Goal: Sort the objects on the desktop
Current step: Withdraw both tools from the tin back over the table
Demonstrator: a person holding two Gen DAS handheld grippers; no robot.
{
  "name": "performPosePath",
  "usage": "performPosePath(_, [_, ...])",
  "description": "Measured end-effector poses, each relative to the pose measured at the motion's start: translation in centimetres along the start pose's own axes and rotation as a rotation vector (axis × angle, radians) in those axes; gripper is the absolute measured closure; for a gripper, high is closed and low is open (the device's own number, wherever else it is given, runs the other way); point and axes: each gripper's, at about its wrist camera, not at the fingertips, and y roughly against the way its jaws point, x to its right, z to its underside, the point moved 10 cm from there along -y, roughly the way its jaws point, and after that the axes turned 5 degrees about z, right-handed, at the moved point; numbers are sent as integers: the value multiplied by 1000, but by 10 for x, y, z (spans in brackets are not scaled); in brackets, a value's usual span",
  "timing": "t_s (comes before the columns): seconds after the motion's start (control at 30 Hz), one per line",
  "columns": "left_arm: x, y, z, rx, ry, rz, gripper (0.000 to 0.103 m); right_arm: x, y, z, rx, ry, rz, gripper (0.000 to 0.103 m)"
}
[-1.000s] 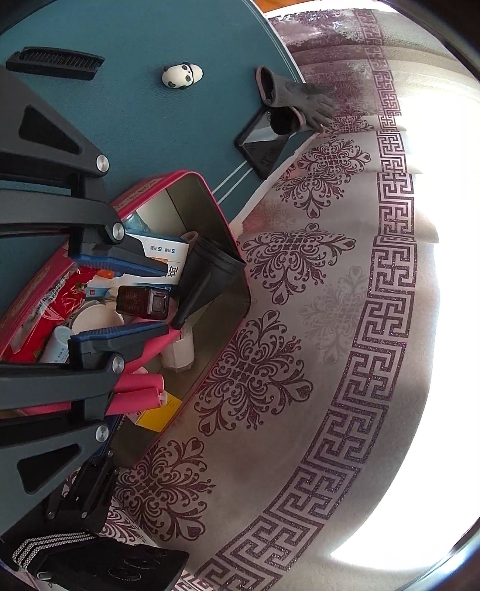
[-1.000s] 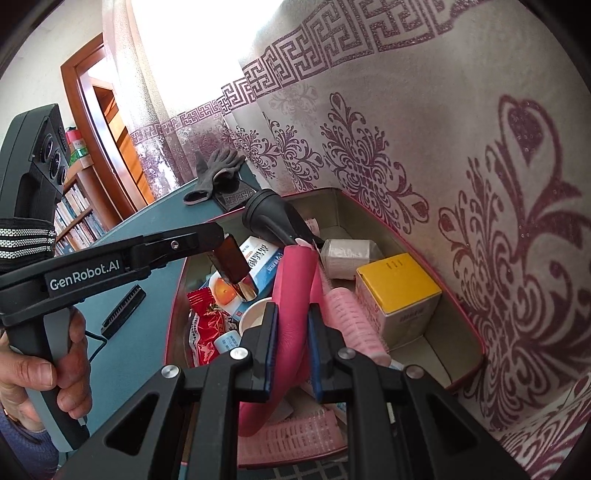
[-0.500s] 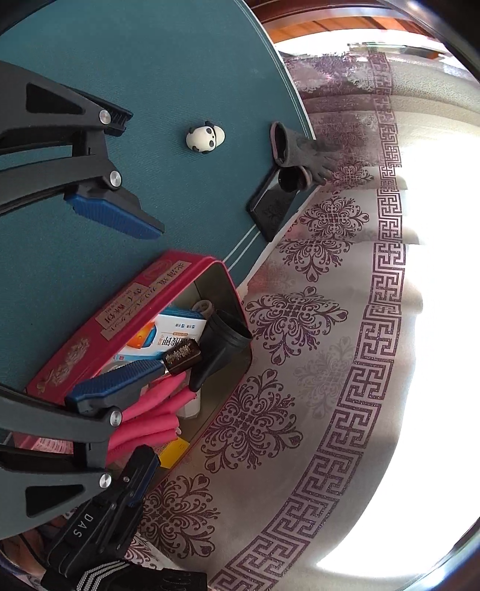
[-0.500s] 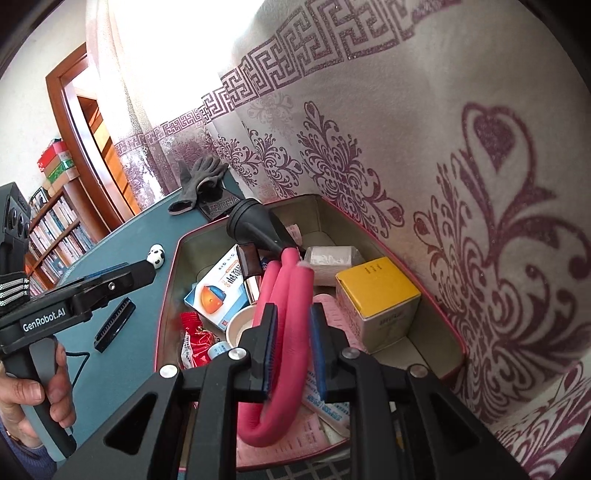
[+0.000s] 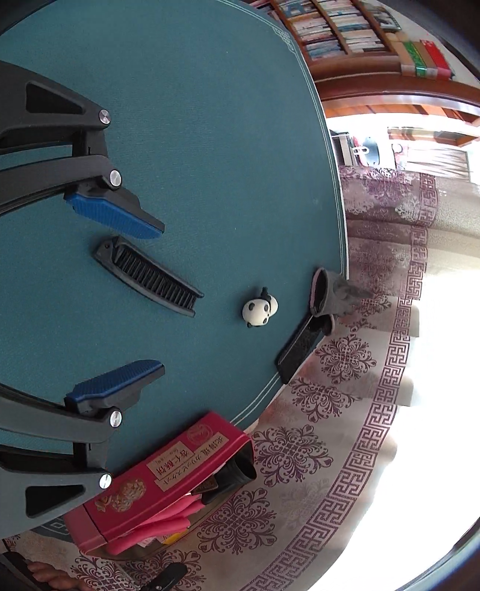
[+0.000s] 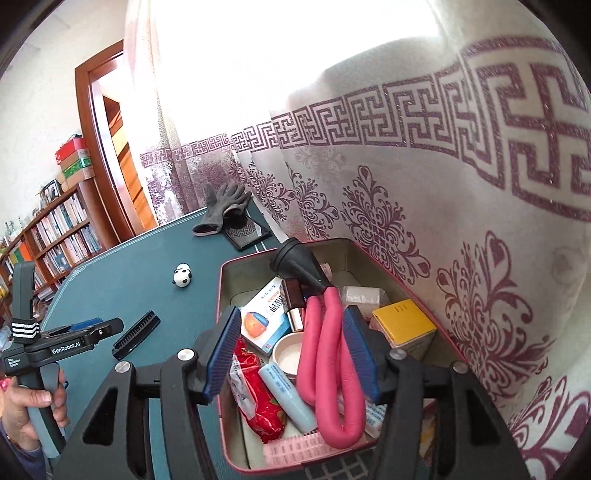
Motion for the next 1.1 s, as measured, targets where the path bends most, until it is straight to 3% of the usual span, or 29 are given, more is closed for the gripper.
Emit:
performPosePath(0.17, [-27, 5, 9, 1, 10, -42, 33, -33, 1, -3, 10, 33, -53, 37])
performPosePath(0.33, [-29, 1, 18, -21, -30, -30, 33, -68, -4, 4, -13, 72, -99, 34])
performPosePath(0.63, [-41, -11, 30, -66, -36, -36, 33, -122, -36, 44, -138, 131, -189, 32])
performPosePath(0.73, [-47, -13, 30, -64, -28, -50, 19, -132, -46, 56, -168, 147, -196, 27])
performPosePath(0.87, [-49, -18, 31, -73, -28, -52, 18, -142, -50, 63, -152, 216, -175, 24])
performPosePath(1.1, [-48, -24, 34, -95, -39, -64, 18, -144, -63, 78, -212, 198, -198, 24])
